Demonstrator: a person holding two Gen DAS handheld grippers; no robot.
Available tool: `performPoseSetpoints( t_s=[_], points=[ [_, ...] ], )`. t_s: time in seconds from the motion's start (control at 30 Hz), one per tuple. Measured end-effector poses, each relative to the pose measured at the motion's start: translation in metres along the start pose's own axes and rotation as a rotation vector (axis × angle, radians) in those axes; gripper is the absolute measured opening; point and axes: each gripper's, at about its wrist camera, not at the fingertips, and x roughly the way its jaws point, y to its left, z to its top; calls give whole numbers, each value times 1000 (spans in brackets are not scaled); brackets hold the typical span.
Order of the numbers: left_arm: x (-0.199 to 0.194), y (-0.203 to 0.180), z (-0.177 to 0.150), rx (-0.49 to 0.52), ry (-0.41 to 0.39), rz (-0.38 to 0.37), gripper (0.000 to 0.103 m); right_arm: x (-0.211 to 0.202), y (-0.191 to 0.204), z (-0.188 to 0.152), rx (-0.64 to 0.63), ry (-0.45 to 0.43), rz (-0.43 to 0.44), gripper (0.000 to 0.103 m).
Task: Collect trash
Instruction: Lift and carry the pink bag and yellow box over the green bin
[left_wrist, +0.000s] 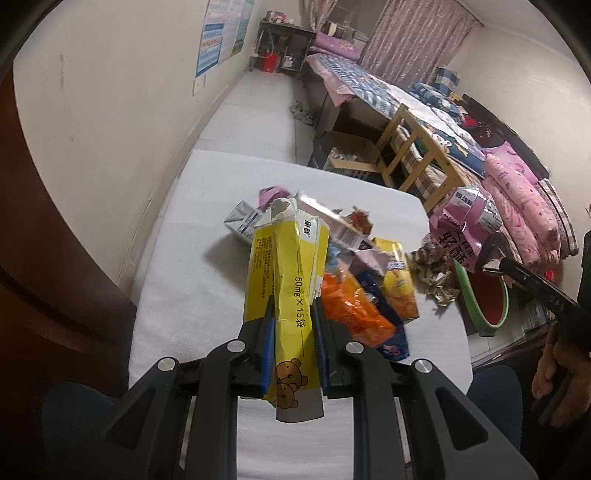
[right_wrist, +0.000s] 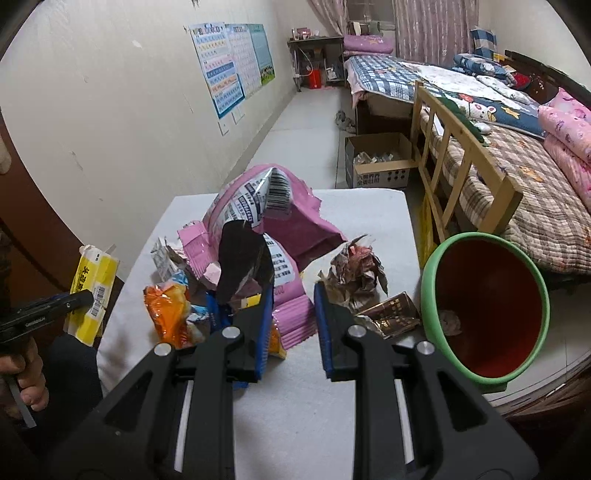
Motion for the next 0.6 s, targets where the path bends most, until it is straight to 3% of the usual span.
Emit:
performPoseSetpoints(
  t_s=[0.23,0.6],
  points=[
    [-11,-32,10,59,-21,-25,16,-21,-12,-3,30,-37,-1,22],
    [4,-126,36,191,-18,-109,16,-54,-69,-4,109,-88,-54,22]
  ],
)
